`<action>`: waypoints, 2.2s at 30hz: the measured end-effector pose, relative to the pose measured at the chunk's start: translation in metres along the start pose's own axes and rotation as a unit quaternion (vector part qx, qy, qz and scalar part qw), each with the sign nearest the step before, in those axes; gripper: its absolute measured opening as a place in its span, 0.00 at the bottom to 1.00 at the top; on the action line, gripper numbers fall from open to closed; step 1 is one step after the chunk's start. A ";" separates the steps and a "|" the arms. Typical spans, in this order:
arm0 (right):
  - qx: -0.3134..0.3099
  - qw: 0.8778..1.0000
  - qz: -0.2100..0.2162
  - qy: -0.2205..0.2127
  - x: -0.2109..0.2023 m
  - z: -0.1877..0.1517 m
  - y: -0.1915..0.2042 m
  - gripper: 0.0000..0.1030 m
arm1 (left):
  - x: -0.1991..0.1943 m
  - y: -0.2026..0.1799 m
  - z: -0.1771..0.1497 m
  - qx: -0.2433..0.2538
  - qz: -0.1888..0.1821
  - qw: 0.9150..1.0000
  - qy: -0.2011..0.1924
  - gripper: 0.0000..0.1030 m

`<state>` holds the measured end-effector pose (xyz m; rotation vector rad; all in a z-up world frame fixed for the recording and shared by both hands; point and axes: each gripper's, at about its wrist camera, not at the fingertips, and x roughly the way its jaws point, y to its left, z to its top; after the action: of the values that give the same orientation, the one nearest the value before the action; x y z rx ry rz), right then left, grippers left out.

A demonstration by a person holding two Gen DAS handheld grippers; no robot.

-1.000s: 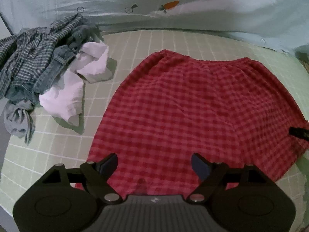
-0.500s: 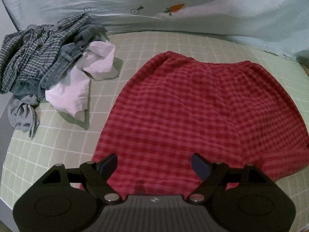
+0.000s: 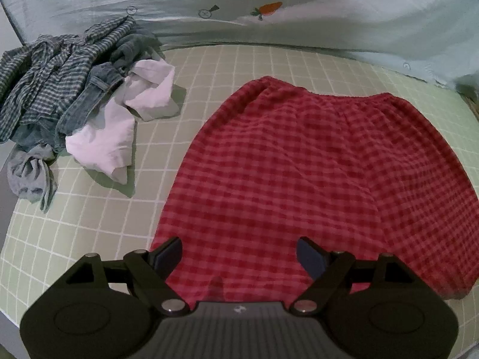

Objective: Fold clothes

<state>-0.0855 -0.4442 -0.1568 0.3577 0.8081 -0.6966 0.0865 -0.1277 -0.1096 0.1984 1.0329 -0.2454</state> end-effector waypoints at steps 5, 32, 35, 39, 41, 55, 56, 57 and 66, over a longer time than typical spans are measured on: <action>-0.031 0.999 0.023 0.038 0.006 -0.009 0.022 0.63 | -0.007 0.010 -0.009 -0.007 0.004 1.000 -0.001 0.82; -0.192 0.973 0.129 0.026 -0.051 -0.064 0.134 0.84 | 0.019 0.088 -0.077 -0.041 0.055 0.996 0.063 0.82; -0.192 0.971 0.142 0.027 -0.056 -0.071 0.145 0.73 | 0.022 0.089 -0.075 -0.040 0.057 0.996 0.060 0.82; -0.188 0.968 0.164 0.025 -0.066 -0.077 0.153 0.51 | 0.019 0.096 -0.072 -0.062 0.046 0.996 0.045 0.82; -0.199 0.963 0.179 0.023 -0.069 -0.080 0.157 0.42 | 0.014 0.102 -0.069 -0.078 0.041 0.996 0.029 0.80; -0.258 0.942 0.192 0.092 -0.051 -0.100 0.184 0.03 | 0.010 0.147 -0.056 -0.220 -0.057 0.974 -0.005 0.69; -0.254 0.944 0.191 0.094 -0.050 -0.099 0.183 0.02 | 0.009 0.149 -0.056 -0.227 -0.060 0.972 -0.008 0.69; -0.250 0.945 0.190 0.097 -0.049 -0.098 0.182 0.02 | 0.009 0.150 -0.054 -0.228 -0.058 0.972 -0.009 0.69; -0.225 0.953 0.176 0.100 -0.043 -0.090 0.179 0.06 | 0.031 0.139 -0.059 -0.183 -0.027 0.982 0.035 0.68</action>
<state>-0.0311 -0.2481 -0.1765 0.1496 1.0352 -0.1308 0.0941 0.0177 -0.1589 -0.1554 1.1344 -0.0945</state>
